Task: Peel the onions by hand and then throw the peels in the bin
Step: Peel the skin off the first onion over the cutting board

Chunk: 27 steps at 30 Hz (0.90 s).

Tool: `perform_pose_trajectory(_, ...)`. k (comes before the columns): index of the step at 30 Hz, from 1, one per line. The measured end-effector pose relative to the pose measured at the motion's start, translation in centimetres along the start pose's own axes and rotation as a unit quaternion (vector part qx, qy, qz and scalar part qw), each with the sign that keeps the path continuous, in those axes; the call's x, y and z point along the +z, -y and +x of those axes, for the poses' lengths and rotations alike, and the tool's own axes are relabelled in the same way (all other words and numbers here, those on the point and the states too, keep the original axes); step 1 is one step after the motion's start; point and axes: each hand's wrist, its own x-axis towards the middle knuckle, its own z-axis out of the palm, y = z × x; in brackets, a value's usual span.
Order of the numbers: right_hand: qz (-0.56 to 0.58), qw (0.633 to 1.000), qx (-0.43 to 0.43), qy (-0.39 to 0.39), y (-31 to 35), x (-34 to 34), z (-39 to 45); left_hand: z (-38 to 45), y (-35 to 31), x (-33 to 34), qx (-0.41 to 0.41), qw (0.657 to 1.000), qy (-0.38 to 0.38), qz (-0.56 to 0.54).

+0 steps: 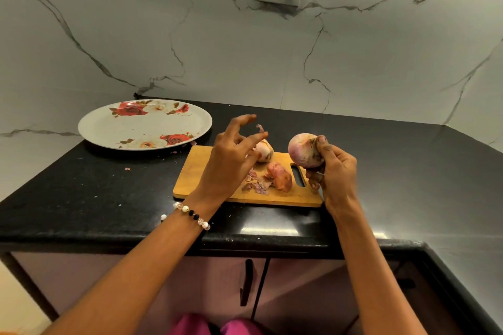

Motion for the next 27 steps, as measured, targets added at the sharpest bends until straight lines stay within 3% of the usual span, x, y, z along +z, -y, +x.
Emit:
perform_pose_trajectory(4,-0.047,0.999,-0.021,0.001,-0.6,0.0,0.3,-0.1,0.2,0.3,0.008,0.998,0.018,0.057)
perform_pose_trajectory(14,-0.241,0.965,-0.106,0.003,-2.0,0.9,1.3,0.4,0.6,1.2,0.013,0.997,0.048,0.056)
perform_pose_trajectory(21,-0.283,0.95,-0.125,0.028,-3.0,1.5,4.2,1.6,0.9,2.7,0.008,0.994,0.05,0.101)
perform_pose_trajectory(27,-0.317,0.938,-0.139,0.032,-3.3,2.3,6.9,3.1,2.1,3.8,-0.019,0.998,0.037,0.053)
